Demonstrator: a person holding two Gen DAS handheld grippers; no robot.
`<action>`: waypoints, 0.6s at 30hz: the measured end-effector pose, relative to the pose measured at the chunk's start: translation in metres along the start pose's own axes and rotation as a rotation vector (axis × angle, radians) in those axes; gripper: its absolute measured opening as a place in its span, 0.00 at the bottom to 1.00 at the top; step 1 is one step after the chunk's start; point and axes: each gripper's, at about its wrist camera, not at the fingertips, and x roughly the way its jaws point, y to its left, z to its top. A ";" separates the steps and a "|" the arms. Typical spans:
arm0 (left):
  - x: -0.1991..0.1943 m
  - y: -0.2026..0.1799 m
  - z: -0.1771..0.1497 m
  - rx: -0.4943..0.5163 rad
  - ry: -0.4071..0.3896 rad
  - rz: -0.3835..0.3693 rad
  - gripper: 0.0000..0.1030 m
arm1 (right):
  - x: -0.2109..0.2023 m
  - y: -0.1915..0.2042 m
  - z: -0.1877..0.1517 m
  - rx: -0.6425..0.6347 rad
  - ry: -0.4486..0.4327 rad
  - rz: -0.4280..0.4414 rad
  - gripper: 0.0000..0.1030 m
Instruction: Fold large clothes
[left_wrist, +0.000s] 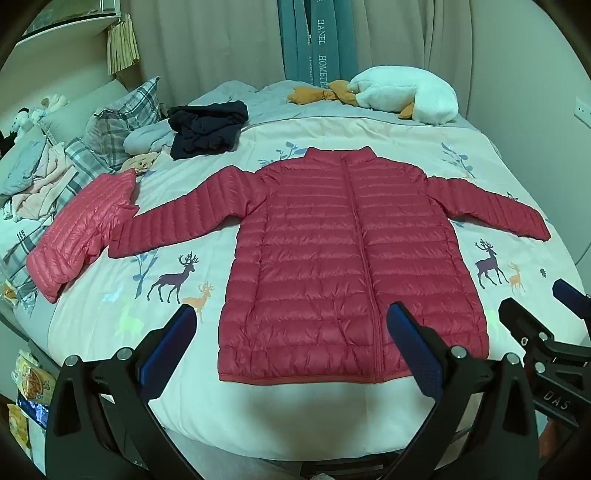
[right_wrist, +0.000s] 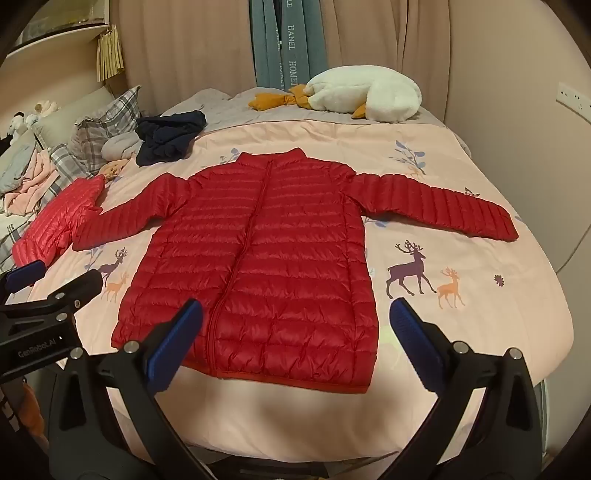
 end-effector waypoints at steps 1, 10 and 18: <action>0.000 0.000 0.000 -0.001 -0.002 -0.002 0.99 | 0.000 0.000 0.000 -0.001 -0.001 -0.001 0.98; -0.002 0.000 0.000 -0.001 0.000 -0.004 0.99 | 0.003 0.002 -0.001 -0.003 0.004 -0.004 0.98; 0.007 0.000 -0.003 0.000 0.006 -0.007 0.99 | 0.002 0.002 -0.002 -0.003 0.005 -0.004 0.98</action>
